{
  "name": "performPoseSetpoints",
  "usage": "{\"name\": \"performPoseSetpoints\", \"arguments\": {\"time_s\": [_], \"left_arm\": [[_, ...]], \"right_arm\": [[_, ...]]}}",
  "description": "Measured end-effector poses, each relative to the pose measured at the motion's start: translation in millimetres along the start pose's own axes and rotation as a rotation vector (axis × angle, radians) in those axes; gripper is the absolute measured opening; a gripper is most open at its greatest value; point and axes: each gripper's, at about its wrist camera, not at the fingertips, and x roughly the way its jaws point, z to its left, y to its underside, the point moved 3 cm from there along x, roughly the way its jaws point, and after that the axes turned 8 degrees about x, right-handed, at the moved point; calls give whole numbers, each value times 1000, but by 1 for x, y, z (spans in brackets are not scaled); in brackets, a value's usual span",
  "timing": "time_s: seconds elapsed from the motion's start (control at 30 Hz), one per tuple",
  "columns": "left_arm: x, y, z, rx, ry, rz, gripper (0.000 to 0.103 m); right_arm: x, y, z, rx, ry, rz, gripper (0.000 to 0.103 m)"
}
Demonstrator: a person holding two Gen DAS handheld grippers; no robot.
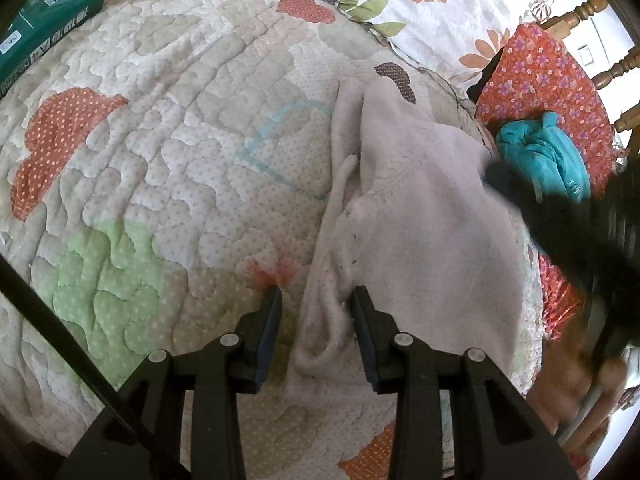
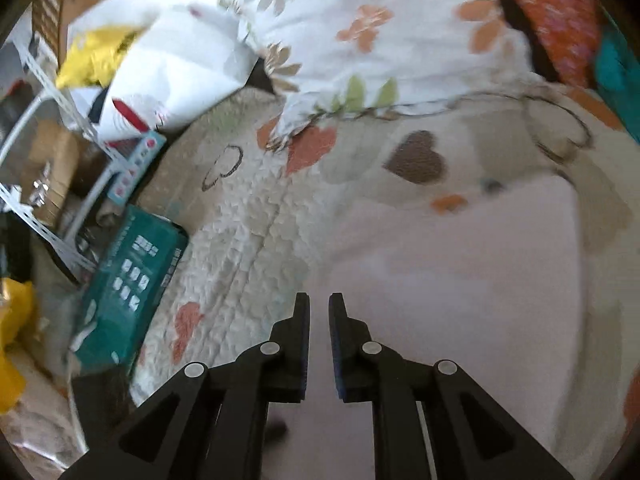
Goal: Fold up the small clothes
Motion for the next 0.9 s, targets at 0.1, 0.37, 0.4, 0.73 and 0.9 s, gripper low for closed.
{"name": "performPoseSetpoints", "arguments": {"time_s": [0.1, 0.37, 0.4, 0.73, 0.9], "left_arm": [[1, 1, -1, 2, -7, -8, 36], [5, 11, -20, 107, -102, -83, 45], [5, 13, -24, 132, -126, -91, 49], [-7, 83, -59, 233, -267, -140, 64], [-21, 111, -70, 237, -328, -137, 64]], "right_arm": [[-9, 34, -48, 68, 35, 37, 16], [-48, 110, -97, 117, -41, 20, 11], [-56, 117, -96, 93, -25, 2, 11], [-134, 134, -115, 54, 94, -150, 33], [-155, 132, -130, 120, 77, -205, 35]]}}
